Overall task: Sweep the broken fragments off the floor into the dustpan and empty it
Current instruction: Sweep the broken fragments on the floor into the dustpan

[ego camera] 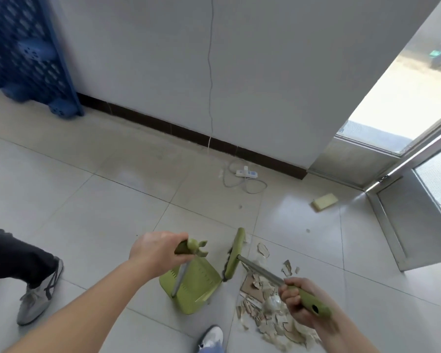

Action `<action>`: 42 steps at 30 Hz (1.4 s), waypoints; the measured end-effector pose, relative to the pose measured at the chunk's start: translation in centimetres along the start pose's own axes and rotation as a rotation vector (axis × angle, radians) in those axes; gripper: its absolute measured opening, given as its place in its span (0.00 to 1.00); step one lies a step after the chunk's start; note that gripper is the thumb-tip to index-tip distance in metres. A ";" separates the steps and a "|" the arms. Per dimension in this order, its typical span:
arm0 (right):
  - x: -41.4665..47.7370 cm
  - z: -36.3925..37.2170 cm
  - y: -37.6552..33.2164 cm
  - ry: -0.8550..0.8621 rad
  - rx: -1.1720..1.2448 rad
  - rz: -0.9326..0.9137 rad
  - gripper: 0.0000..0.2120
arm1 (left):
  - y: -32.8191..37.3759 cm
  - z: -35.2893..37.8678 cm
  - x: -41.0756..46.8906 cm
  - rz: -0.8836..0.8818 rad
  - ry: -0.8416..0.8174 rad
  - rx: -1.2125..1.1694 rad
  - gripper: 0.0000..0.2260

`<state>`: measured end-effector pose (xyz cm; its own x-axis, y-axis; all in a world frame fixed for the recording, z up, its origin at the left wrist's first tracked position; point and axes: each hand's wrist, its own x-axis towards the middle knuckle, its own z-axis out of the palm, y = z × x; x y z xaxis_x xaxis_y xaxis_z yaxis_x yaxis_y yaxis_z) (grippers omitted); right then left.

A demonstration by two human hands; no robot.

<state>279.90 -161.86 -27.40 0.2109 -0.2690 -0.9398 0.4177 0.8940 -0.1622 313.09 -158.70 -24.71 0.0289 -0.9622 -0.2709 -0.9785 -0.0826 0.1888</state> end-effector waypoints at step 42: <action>4.3 -0.9 -8.0 0.118 0.497 -0.051 0.11 | 5.5 -4.9 25.6 0.534 -0.167 0.230 0.14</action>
<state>276.62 -169.88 -30.42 0.0899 -0.2396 -0.9667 0.8009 0.5944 -0.0728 309.46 -185.08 -25.96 -0.4930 -0.7995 -0.3432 -0.8683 0.4771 0.1358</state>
